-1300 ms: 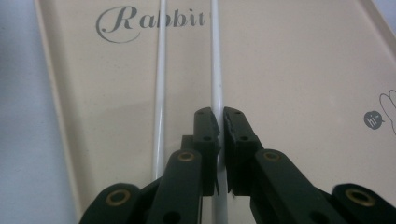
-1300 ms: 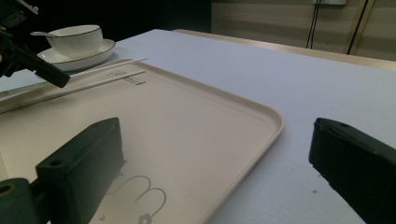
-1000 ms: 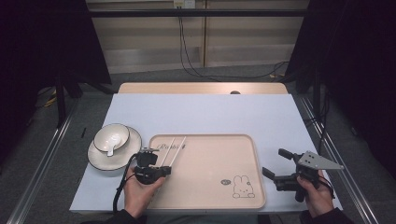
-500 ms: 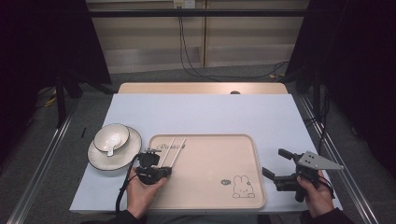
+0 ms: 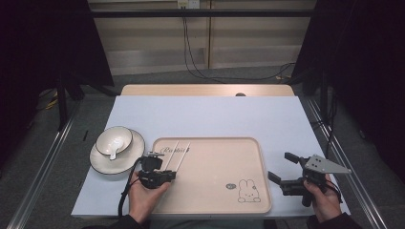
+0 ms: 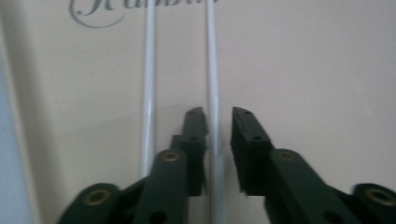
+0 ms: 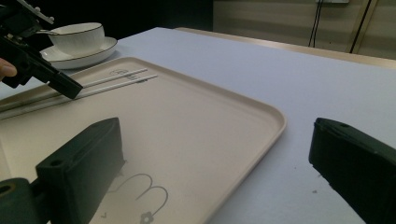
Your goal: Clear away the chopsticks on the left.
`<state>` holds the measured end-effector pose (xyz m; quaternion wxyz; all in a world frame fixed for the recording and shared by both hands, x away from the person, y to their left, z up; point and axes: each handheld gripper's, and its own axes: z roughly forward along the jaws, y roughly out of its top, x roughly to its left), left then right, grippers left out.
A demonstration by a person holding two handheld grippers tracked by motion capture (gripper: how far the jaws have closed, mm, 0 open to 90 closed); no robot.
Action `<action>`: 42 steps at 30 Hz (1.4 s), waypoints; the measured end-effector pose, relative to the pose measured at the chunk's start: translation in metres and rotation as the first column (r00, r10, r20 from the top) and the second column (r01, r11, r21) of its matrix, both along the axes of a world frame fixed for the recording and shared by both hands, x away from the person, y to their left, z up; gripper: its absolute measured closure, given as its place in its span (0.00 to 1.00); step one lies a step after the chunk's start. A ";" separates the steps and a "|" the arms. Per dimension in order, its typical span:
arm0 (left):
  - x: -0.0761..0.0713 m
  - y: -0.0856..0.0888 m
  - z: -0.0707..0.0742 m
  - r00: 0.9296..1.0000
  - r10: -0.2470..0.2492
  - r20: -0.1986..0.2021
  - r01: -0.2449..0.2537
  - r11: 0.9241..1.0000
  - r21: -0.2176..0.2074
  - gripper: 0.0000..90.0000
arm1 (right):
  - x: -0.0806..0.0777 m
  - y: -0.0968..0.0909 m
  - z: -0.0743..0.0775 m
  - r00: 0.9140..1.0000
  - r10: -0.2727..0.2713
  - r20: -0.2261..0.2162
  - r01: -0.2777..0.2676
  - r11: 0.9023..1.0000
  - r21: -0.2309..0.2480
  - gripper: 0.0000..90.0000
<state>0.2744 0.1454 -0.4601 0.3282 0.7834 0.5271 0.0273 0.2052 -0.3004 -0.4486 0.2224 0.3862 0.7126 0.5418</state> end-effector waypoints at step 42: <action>-0.048 0.109 0.039 0.831 -0.080 0.550 0.221 0.955 -0.195 0.02 | -0.001 -0.001 0.001 1.000 -0.013 0.008 0.013 1.000 0.008 0.03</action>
